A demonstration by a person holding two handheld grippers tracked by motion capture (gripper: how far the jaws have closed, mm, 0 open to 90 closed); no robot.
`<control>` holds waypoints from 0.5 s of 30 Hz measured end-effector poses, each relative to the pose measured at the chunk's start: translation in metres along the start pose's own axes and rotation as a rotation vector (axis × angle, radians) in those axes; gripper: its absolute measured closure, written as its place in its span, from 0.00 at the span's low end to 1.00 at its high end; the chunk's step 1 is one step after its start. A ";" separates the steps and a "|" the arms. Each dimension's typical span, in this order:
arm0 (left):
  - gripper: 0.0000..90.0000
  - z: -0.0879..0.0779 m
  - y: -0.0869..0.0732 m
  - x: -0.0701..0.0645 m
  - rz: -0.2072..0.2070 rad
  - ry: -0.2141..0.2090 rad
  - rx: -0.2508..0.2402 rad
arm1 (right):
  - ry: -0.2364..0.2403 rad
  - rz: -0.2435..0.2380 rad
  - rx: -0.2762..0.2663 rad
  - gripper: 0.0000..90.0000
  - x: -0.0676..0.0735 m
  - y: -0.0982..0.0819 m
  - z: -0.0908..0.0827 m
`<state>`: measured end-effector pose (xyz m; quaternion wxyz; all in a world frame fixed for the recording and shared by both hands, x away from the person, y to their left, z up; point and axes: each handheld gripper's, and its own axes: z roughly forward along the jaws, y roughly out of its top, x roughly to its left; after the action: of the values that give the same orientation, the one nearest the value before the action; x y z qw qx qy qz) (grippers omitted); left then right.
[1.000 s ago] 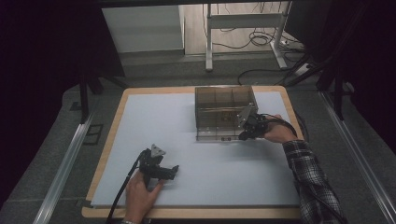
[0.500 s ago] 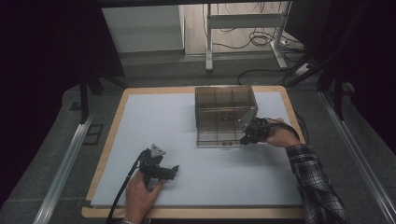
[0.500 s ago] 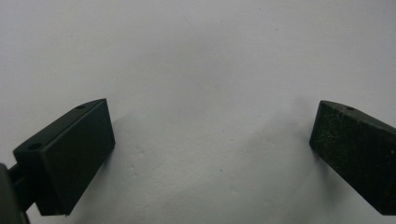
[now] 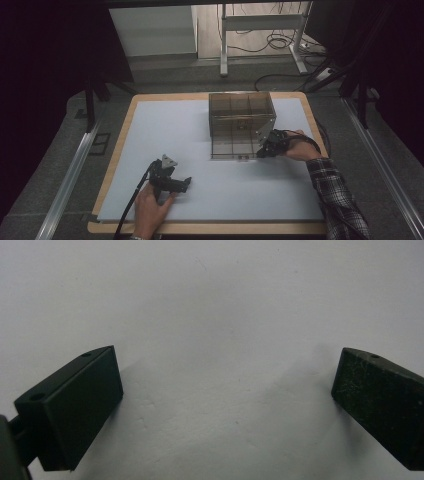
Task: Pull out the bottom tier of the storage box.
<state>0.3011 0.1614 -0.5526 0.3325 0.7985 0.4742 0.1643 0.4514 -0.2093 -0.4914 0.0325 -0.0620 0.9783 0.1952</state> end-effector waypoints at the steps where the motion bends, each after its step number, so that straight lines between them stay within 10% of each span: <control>1: 0.00 0.000 0.000 0.000 0.000 0.000 0.000 | -0.008 0.000 -0.005 0.90 0.000 0.001 -0.002; 15: 0.00 0.000 0.000 0.000 0.000 0.000 0.000 | -0.057 0.030 -0.036 0.80 0.006 0.005 -0.008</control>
<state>0.3010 0.1614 -0.5526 0.3327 0.7984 0.4743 0.1643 0.4449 -0.2086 -0.4827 0.0564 -0.0425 0.9741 0.2149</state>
